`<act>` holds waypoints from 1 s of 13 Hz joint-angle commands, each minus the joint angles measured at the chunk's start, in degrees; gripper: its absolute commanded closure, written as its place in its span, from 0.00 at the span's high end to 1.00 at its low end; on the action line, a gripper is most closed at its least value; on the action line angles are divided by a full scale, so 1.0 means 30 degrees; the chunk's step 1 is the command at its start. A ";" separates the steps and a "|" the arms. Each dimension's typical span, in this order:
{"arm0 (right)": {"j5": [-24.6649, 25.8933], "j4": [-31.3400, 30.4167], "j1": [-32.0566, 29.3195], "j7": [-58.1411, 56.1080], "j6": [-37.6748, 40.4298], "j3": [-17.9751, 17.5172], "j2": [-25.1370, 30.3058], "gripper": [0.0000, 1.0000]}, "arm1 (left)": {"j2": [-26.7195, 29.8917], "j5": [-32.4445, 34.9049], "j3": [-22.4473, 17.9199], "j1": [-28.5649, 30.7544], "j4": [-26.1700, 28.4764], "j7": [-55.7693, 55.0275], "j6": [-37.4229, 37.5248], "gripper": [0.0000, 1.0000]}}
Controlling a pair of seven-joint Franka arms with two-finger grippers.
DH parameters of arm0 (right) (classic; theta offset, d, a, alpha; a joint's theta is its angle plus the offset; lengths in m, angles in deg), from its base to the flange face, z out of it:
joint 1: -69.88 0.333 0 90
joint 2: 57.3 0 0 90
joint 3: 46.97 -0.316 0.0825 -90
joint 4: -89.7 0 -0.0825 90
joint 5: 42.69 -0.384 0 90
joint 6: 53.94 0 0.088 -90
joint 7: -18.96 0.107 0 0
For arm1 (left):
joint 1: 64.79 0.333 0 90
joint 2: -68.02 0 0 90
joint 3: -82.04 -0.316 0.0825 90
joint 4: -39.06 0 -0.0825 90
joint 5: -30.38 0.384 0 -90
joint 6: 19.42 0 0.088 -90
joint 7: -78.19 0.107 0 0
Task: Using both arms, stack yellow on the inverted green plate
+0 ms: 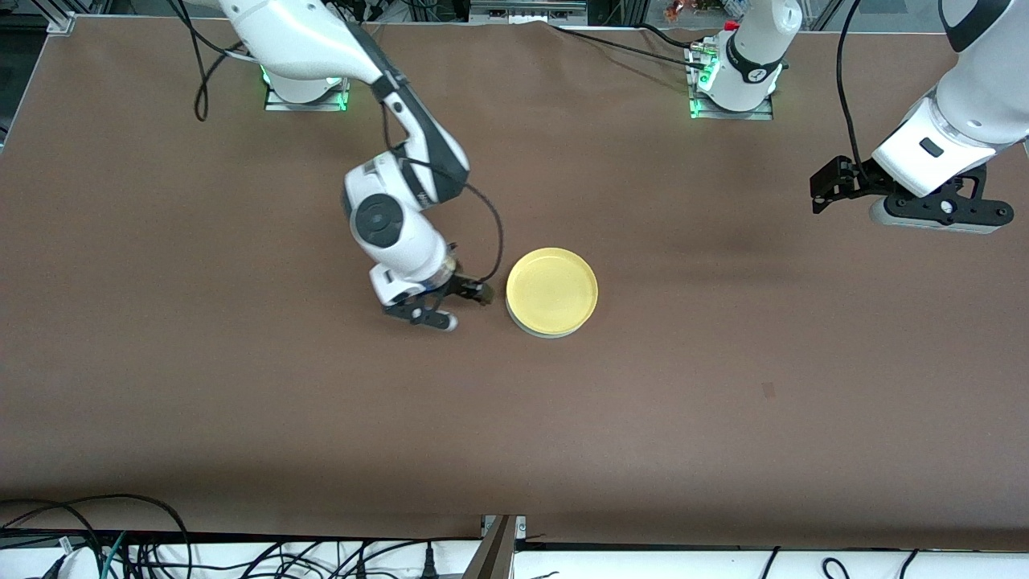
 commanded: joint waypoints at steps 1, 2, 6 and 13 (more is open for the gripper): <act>-0.0171 0.1608 -0.0011 -0.4080 0.3934 0.2443 0.0315 1.00 | -0.0197 0.0203 0.0072 -0.0006 -0.0600 0.0303 0.0438 1.00; -0.0230 0.1697 -0.0070 -0.6157 0.4962 0.3265 0.0637 1.00 | -0.0197 0.0203 0.0072 -0.0006 -0.0600 0.0303 0.0438 1.00; -0.0144 0.1757 -0.0918 -1.0095 0.9094 0.5524 0.2160 1.00 | -0.0168 0.0174 0.0188 -0.0007 -0.0600 0.0186 0.0438 1.00; 0.1137 0.1671 -0.6971 -1.1803 1.3203 0.2233 0.6375 1.00 | -0.0197 0.0174 0.0190 -0.0006 -0.0600 0.0186 0.0438 1.00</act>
